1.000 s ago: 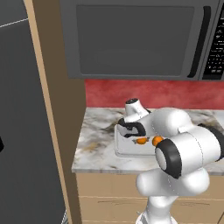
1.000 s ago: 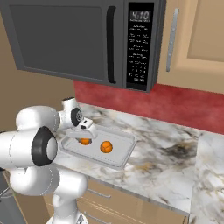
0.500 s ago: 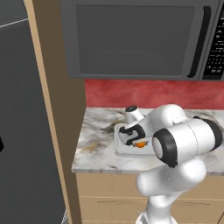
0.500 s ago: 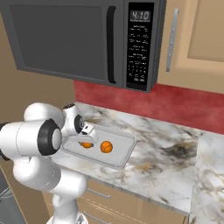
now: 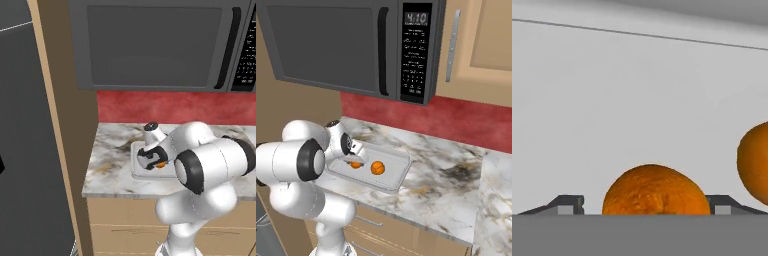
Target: Pick the tangerine and orange from the fridge and place them inside the tupperware on the counter.
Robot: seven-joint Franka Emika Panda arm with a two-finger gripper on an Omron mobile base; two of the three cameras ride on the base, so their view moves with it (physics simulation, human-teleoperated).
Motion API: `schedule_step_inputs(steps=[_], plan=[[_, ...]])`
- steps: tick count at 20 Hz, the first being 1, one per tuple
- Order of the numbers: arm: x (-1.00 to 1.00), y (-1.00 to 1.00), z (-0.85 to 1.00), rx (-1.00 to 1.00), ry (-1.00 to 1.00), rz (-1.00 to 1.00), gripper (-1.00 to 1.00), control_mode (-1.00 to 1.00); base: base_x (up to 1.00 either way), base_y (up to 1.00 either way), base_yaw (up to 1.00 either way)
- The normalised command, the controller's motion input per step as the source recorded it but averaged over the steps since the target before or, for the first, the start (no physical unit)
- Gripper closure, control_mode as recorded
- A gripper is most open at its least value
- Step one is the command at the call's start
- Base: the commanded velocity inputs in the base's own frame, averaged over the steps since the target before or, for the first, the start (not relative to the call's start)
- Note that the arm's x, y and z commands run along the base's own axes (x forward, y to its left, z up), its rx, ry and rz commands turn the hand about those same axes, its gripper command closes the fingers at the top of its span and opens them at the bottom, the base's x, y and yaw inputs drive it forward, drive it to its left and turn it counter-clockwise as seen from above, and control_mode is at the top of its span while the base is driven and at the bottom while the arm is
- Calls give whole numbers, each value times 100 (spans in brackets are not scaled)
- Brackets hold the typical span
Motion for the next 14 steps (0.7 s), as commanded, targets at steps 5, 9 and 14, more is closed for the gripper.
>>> schedule_step_inputs(steps=[5, 9, 14], plan=[[-14, 0, 12, 0, -13, 0, -100, -100, 0, 0, 0], [-30, 0, 30, 0, -19, 0, -100, -100, 0, 0, 0], [-35, 0, 62, 0, -22, 1, -100, -100, 0, 0, 0]])
